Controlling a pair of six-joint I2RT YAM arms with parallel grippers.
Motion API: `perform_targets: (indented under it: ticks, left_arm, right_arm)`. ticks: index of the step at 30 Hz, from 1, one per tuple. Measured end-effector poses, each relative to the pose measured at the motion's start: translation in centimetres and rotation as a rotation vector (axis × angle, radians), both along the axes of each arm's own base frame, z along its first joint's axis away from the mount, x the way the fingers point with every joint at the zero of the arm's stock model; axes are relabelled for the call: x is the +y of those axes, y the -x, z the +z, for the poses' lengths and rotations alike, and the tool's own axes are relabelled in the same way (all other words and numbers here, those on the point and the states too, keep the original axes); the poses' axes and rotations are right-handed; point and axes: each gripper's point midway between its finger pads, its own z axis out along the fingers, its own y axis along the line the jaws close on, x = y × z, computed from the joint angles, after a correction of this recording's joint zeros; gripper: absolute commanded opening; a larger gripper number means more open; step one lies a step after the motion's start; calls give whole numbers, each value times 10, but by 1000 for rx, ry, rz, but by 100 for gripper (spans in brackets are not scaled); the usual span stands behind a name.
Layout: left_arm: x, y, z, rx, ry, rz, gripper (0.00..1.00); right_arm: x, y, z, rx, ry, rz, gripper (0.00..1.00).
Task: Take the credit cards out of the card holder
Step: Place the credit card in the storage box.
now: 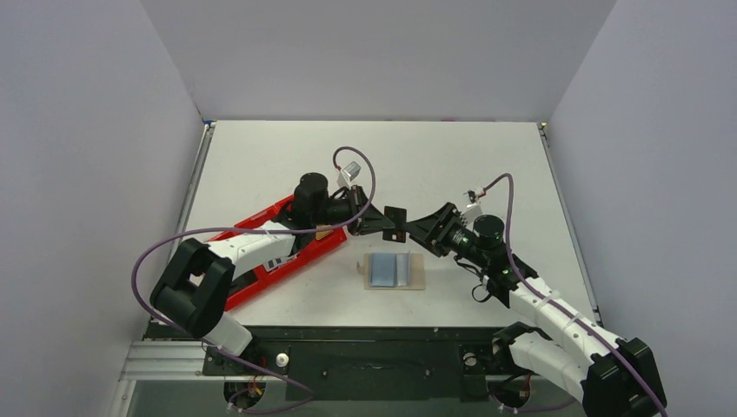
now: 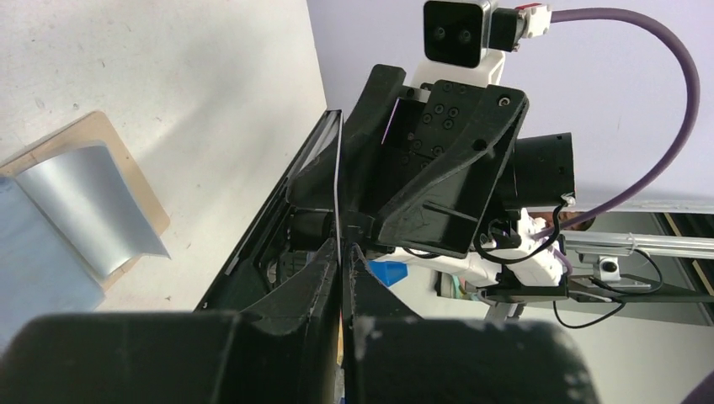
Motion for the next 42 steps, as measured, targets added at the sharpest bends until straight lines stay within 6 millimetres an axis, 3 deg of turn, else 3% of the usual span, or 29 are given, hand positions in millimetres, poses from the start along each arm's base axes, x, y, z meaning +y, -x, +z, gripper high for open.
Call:
perform_targets:
  ticks: [1, 3, 9, 15, 22, 27, 35, 42]
  left_arm:
    - [0, 0, -1, 1, -4, -1, 0]
    - [1, 0, -4, 0, -17, 4, 0]
    - [12, -1, -24, 2, -131, 56, 0]
    - [46, -6, -33, -35, -278, 157, 0]
    - [117, -20, -37, -63, -471, 361, 0]
    - [176, -26, -48, -33, -625, 512, 0]
    - [269, -10, -54, 54, -901, 740, 0]
    - [327, 12, -47, 98, -1151, 888, 0]
  right_arm:
    - [-1, 0, -4, 6, 21, -2, 66]
    - [-4, 0, -11, 17, 58, -9, 72]
    - [-17, -4, -19, 32, 205, -45, 76]
    - [-35, -7, -28, 44, 341, -93, 76]
    - [-51, 0, -51, 86, 461, -108, 76]
    - [-56, 2, -56, 81, 511, -110, 76]
    - [-58, 3, -60, 50, 563, -91, 76]
    - [-57, -3, -63, 42, 606, -68, 76]
